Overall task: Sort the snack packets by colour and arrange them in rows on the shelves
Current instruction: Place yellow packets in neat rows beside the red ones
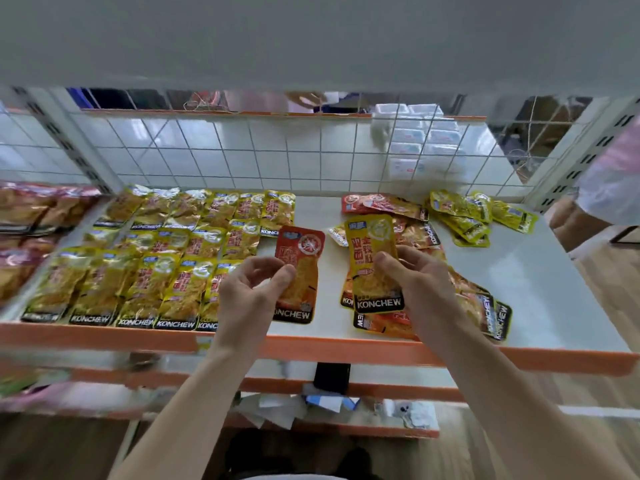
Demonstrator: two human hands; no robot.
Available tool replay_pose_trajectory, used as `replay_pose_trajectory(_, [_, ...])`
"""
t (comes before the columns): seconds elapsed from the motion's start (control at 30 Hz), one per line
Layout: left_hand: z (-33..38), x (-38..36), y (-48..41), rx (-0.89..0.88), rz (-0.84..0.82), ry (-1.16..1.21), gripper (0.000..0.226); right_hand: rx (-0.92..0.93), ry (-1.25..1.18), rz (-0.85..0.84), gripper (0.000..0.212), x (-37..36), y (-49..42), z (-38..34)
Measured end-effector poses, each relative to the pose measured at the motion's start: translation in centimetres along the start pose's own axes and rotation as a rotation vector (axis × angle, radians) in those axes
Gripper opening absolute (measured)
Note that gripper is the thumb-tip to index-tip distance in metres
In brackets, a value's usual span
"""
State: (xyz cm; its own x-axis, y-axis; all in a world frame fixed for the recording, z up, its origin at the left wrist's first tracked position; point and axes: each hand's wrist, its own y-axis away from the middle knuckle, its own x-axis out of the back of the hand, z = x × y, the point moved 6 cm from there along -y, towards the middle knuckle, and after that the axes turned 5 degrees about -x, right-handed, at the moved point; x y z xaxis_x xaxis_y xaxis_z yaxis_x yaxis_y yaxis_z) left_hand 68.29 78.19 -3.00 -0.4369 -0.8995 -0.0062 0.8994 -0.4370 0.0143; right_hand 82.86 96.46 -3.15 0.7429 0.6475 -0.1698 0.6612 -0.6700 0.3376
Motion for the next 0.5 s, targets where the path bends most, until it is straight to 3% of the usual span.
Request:
replay_pose_trajectory(0.3, [-0.4,5.8,-2.5,0.048,0.045,0.015,0.034,0.011,0.035,0.008,0.013,-5.5,-0.9,0.6])
replay_pose_trajectory(0.5, [-0.6,9.3,-4.6,0.06,0.045,-0.017,0.034,-0.03,0.054,0.043,0.01,-9.0,-2.7,2.2])
